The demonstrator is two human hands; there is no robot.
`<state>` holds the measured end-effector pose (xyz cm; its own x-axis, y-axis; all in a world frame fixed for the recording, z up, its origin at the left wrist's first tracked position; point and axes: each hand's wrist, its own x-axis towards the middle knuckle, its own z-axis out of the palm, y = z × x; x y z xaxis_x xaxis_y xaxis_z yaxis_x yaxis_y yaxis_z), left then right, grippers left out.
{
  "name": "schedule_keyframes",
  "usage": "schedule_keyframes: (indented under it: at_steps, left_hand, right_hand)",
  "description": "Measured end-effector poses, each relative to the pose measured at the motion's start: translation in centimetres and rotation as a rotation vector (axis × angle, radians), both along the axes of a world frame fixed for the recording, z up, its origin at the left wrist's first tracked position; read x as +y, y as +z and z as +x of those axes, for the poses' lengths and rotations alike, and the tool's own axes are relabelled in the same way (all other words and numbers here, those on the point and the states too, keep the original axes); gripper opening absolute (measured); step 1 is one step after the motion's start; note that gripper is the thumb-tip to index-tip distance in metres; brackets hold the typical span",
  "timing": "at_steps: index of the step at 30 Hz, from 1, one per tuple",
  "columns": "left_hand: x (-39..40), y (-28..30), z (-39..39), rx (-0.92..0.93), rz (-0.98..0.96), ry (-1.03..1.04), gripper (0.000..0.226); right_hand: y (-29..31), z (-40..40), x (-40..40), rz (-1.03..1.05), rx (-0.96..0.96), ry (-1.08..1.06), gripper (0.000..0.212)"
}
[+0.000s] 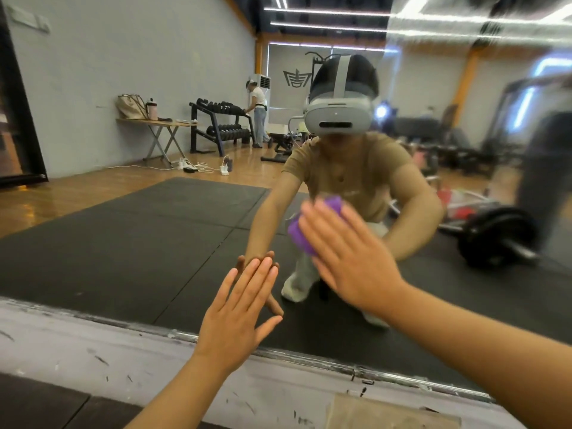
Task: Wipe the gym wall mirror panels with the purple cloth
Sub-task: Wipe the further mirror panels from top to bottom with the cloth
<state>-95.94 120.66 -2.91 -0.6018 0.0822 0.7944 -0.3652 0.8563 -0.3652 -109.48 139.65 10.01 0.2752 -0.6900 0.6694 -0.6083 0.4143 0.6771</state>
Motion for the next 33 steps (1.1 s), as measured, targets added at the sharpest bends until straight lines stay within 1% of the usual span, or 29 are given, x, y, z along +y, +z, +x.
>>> schedule_keyframes:
  at_steps: [3,6,9,11,13,16,18,20,22,23,25,28,30,31,33]
  left_hand:
    - [0.2,0.1,0.1,-0.002,0.038,-0.013,0.084]
    - [0.7,0.3,0.2,0.017,0.081,-0.050,0.082]
    - [1.2,1.5,0.0,0.084,0.158,-0.088,0.081]
    - [1.1,2.6,-0.1,0.088,0.173,-0.084,0.083]
    - [0.8,3.0,-0.2,0.055,0.151,-0.070,0.084]
    - [0.6,2.7,-0.3,0.047,0.157,-0.081,0.083]
    - [0.8,2.5,-0.5,0.054,0.174,-0.101,0.082]
    - [0.8,2.5,-0.5,0.054,0.184,-0.116,0.082]
    - [0.8,2.5,-0.5,0.054,0.189,-0.122,0.082]
    - [0.8,2.5,-0.5,0.052,0.190,-0.125,0.082]
    - [0.8,2.5,-0.4,0.049,0.192,-0.128,0.082]
    - [0.8,2.5,-0.4,0.052,0.195,-0.125,0.081]
    - [0.9,2.4,-0.3,0.053,0.197,-0.125,0.081]
    - [0.9,2.5,-0.3,0.049,0.198,-0.123,0.082]
    - [1.0,2.5,-0.2,0.035,0.206,-0.118,0.082]
  right_hand:
    - [-7.2,-0.7,2.1,0.273,0.121,-0.089,0.082]
    - [-11.6,-1.6,4.4,0.505,0.193,-0.173,0.096]
    - [-12.2,-2.0,5.1,0.555,0.194,-0.175,0.099]
    - [-10.8,-2.0,5.1,0.544,0.229,-0.161,0.095]
    - [-7.7,-2.0,4.9,0.419,0.200,-0.121,0.083]
    - [-0.6,-1.8,4.8,0.094,0.100,-0.047,0.064]
    - [3.2,-1.6,5.1,-0.111,0.017,-0.057,0.060]
    - [4.4,-1.6,5.2,-0.266,-0.118,-0.077,0.060]
    - [3.2,-1.3,4.8,-0.353,-0.221,-0.063,0.059]
    - [1.8,-1.2,4.6,-0.365,-0.240,-0.045,0.059]
    - [-2.2,-0.9,3.9,-0.297,-0.221,-0.035,0.061]
    - [-9.3,-0.6,3.8,-0.061,-0.127,-0.112,0.070]
    - [-13.5,-0.4,4.4,0.064,-0.098,-0.151,0.076]
    - [-15.1,-0.3,4.8,0.131,-0.095,-0.181,0.084]
    - [-17.3,-0.2,5.6,0.287,-0.124,-0.248,0.110]
